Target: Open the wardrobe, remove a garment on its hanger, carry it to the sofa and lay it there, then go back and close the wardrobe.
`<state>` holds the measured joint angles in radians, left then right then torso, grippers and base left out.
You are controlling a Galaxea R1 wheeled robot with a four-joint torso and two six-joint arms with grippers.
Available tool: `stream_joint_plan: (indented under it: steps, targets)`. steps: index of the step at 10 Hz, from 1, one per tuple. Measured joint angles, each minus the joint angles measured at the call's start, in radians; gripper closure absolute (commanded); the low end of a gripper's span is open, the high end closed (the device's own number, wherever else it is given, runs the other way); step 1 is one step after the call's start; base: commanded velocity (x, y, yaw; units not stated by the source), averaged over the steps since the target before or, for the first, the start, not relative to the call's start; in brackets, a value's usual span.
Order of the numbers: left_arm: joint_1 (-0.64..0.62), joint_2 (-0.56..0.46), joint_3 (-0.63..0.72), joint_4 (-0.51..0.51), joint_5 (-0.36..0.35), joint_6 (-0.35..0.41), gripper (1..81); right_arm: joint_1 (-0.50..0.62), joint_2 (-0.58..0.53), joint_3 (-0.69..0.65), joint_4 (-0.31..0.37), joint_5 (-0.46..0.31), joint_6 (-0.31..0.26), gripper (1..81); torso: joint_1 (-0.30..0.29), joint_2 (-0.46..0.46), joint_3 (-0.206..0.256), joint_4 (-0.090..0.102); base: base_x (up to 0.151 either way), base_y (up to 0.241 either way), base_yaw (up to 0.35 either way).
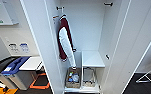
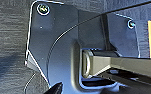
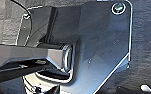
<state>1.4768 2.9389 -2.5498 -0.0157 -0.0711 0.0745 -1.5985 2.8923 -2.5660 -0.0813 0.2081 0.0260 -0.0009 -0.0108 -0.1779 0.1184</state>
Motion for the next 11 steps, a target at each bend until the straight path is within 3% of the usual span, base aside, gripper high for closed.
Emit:
stream_joint_plan:
  steps: [3,11]
  targets:
    - [0.000,0.000,0.000,0.000,0.000,-0.001,1.0,0.000,0.001,0.000,0.000,0.000,0.000,1.0,0.000,0.000,0.000,0.000,0.000,0.000,0.000]
    - [0.002,0.000,0.000,-0.002,-0.002,-0.002,1.0,-0.002,0.070,-0.100,-0.002,-0.003,0.000,1.0,0.001,-0.001,0.000,0.000,0.115,0.000,0.000]
